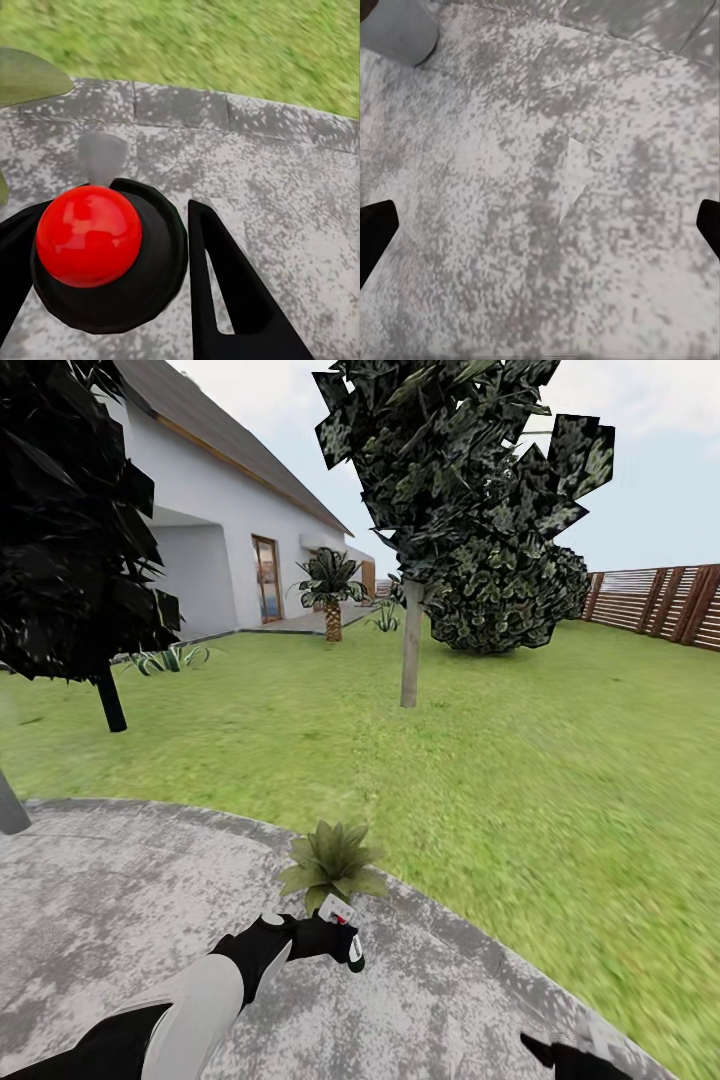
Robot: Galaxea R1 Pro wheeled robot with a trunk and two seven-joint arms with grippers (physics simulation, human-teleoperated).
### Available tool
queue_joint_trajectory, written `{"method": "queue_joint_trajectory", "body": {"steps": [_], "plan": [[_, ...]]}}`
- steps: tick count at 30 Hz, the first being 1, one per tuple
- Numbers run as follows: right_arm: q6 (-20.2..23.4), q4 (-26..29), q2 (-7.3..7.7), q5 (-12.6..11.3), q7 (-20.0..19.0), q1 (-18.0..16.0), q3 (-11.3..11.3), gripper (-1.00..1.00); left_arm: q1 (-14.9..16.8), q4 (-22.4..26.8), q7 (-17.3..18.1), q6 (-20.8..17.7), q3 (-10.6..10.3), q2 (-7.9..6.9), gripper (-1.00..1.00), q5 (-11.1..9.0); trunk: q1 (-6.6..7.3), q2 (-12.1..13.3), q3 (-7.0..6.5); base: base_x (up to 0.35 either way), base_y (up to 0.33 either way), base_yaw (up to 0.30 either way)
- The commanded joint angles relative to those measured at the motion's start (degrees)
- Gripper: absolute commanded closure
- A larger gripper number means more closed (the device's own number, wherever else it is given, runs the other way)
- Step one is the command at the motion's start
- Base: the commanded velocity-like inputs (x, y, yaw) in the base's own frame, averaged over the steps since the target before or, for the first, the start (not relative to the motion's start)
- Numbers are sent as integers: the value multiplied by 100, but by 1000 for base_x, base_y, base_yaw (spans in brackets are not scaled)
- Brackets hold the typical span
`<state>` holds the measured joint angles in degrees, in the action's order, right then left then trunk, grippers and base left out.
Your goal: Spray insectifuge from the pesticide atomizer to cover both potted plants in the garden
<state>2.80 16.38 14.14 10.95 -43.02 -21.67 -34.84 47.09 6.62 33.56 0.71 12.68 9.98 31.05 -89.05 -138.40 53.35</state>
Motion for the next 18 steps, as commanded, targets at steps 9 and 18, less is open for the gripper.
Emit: {"method": "queue_joint_trajectory", "body": {"steps": [9, 18], "plan": [[36, -23, 1, 35, -39, -4, -50, -100, 2, 6, 19, 8, 51, 2, 100, 59, 111, 198, -84, 0, 0, 0], [37, -21, 1, 21, -39, -4, -57, -100, 2, 6, 19, 8, 44, 2, 100, 59, 309, 559, -246, 0, 0, 0]]}}
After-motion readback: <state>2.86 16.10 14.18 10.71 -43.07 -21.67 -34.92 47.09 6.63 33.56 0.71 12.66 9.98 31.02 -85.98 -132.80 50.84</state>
